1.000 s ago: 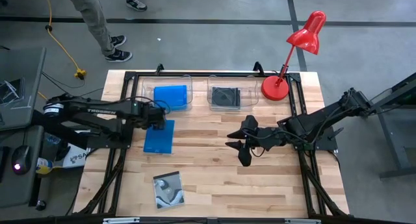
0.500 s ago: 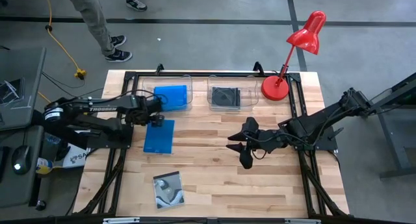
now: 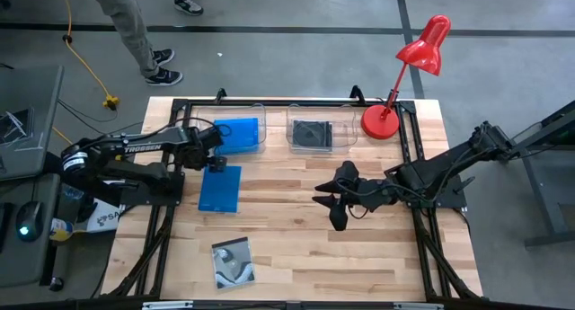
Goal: Pick & place jewel cases by type
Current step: Put the blue CD case into the left transparent bin
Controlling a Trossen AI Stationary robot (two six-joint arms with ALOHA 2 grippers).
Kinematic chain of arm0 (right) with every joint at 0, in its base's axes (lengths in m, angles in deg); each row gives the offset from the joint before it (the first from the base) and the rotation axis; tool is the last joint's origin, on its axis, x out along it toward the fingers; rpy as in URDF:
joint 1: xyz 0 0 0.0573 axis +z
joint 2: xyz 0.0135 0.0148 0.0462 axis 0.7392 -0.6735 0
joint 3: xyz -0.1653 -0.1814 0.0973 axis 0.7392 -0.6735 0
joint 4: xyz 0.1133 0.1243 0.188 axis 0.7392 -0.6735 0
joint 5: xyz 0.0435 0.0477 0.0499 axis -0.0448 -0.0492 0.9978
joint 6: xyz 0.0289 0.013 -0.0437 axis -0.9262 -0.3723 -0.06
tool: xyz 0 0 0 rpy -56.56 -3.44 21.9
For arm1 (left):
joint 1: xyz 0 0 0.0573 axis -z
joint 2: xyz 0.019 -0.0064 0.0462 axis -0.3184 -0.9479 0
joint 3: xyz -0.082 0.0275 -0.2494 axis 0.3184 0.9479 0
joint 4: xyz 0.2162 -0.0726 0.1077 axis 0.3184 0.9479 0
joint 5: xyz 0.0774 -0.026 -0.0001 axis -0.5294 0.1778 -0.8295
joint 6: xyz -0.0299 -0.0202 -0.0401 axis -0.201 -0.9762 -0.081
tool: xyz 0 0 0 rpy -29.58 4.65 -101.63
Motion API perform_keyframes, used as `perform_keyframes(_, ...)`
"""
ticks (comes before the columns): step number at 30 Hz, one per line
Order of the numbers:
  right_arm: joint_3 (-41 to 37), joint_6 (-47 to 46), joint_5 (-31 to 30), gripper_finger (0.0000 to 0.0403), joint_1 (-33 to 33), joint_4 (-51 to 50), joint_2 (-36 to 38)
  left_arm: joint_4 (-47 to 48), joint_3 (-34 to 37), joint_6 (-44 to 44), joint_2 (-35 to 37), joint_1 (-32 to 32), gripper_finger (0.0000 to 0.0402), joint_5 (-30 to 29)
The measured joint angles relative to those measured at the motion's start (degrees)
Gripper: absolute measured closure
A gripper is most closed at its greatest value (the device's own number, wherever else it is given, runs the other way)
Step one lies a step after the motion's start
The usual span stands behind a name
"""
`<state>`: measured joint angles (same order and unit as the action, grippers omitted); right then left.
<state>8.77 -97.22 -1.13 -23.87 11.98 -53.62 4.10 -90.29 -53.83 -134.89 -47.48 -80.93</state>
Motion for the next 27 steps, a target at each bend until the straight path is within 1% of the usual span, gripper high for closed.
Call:
perform_keyframes(4, 0.0, -0.9, -0.3, 0.0261, 0.0, 0.0, 0.0, -1.3, 1.6, 0.2, 0.1, 0.0, 0.0154, 1.0)
perform_keyframes(9, 0.0, -1.3, -1.6, 0.0261, 0.0, 0.0, 0.0, -3.7, 4.8, -0.3, 0.2, 0.0, 0.0154, 5.0)
perform_keyframes(21, 0.0, -1.5, -2.4, 0.0261, 0.0, 0.0, 0.0, -6.5, 5.1, 0.4, 0.1, 0.0, 0.0154, 5.2)
perform_keyframes(27, 0.0, -1.5, -2.9, 0.0261, 0.0, -0.6, 0.0, -7.3, 4.1, 3.6, 0.1, 0.1, 0.0154, 3.8)
